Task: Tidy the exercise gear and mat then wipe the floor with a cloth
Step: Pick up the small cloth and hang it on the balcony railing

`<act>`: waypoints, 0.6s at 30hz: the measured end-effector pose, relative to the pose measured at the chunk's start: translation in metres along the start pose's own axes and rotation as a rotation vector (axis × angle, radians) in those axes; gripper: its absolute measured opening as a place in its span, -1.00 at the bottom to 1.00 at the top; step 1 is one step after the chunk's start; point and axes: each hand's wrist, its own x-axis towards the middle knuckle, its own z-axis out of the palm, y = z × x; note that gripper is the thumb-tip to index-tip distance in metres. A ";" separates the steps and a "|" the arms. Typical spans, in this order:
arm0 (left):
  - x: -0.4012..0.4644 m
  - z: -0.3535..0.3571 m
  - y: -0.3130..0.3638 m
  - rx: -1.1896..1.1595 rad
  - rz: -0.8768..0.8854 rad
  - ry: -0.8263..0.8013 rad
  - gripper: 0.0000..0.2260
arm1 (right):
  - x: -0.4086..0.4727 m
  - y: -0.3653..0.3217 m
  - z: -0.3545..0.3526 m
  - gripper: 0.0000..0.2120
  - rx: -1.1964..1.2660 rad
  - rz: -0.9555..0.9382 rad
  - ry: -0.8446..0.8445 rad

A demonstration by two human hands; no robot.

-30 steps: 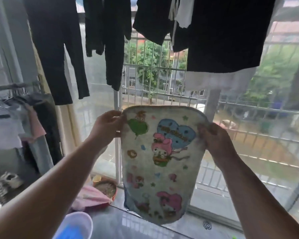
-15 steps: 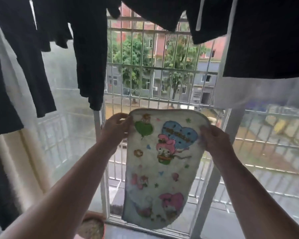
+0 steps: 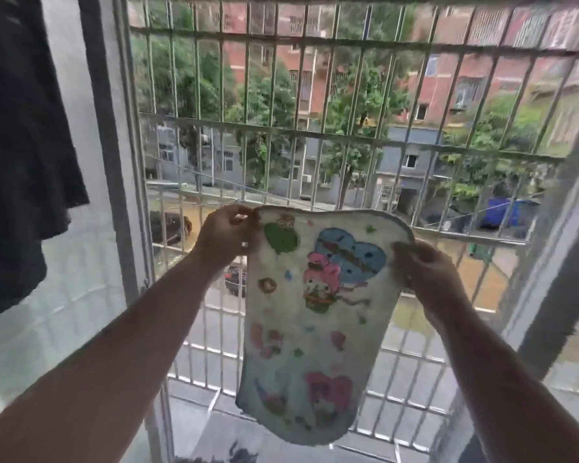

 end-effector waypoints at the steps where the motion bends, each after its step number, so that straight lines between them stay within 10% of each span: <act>1: 0.020 0.005 -0.008 0.008 -0.008 0.002 -0.93 | 0.024 0.008 0.001 -0.81 -0.007 -0.022 -0.024; 6: 0.113 0.024 -0.039 0.075 -0.007 -0.007 -0.61 | 0.131 0.038 0.016 -0.64 -0.059 -0.087 -0.069; 11: 0.209 0.044 -0.065 0.118 -0.052 0.004 -0.92 | 0.220 0.066 0.032 -0.56 -0.084 -0.086 -0.057; 18: 0.333 0.073 -0.096 0.264 -0.003 0.052 -0.83 | 0.329 0.094 0.047 -0.58 -0.234 -0.038 0.086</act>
